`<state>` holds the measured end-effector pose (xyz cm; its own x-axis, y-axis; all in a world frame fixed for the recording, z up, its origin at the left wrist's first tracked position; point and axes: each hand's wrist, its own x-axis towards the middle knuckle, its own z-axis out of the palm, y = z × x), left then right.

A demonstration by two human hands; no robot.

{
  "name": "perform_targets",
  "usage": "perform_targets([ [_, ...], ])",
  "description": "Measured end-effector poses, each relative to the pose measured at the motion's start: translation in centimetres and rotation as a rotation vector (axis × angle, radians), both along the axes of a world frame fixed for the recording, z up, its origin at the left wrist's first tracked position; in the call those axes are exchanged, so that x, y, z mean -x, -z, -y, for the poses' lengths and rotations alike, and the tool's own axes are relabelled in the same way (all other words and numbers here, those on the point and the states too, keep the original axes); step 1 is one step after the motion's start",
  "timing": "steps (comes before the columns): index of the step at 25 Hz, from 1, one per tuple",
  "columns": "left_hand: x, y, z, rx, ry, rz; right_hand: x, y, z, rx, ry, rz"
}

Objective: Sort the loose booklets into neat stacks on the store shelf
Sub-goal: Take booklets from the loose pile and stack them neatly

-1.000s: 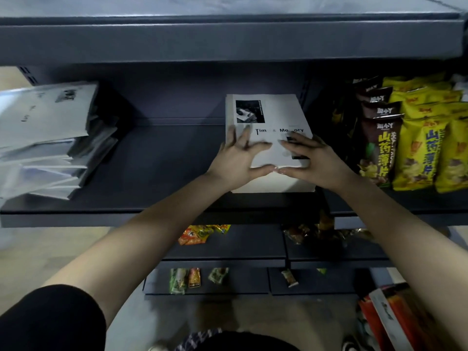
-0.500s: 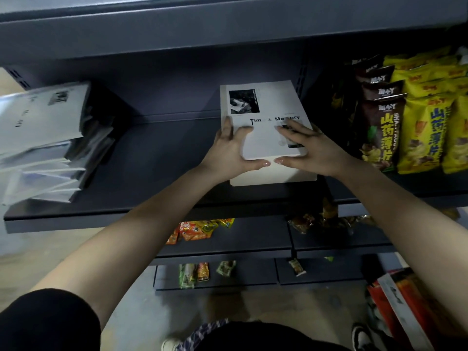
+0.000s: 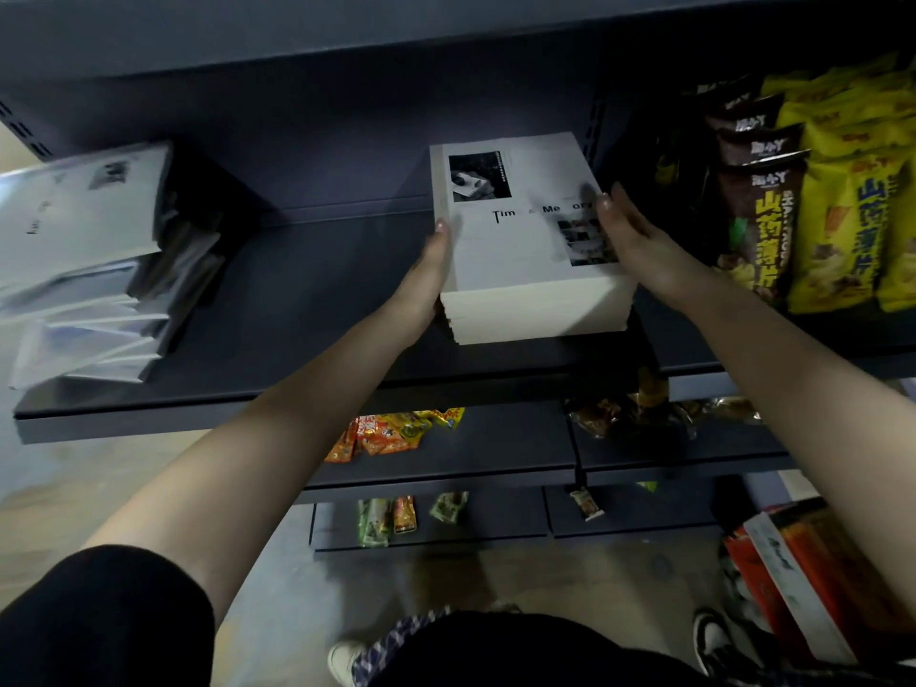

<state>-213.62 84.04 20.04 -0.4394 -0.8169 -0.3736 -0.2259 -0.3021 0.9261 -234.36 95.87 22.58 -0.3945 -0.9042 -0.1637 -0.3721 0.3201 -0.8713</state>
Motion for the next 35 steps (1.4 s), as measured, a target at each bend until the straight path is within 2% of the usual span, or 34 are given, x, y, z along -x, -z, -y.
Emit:
perform_targets([
  [3,1.3,-0.8,0.2,-0.136,-0.157,-0.106,1.0,1.7,1.9,-0.054,0.098,0.223],
  [6,1.9,-1.1,0.4,-0.165,-0.221,-0.131,0.9,1.5,2.4,-0.009,0.190,0.319],
  [14,2.0,-0.7,0.8,-0.200,-0.222,-0.187,1.4,1.2,2.8,-0.009,0.196,0.578],
  [23,3.0,-0.2,0.8,-0.165,-0.190,-0.115,2.2,1.4,2.5,-0.034,0.239,0.636],
  [31,2.7,0.2,0.8,-0.175,-0.165,-0.253,1.7,1.6,2.5,-0.012,0.292,0.641],
  [35,2.6,0.3,0.7,-0.214,-0.171,-0.351,1.2,1.4,2.0,0.016,0.271,0.716],
])
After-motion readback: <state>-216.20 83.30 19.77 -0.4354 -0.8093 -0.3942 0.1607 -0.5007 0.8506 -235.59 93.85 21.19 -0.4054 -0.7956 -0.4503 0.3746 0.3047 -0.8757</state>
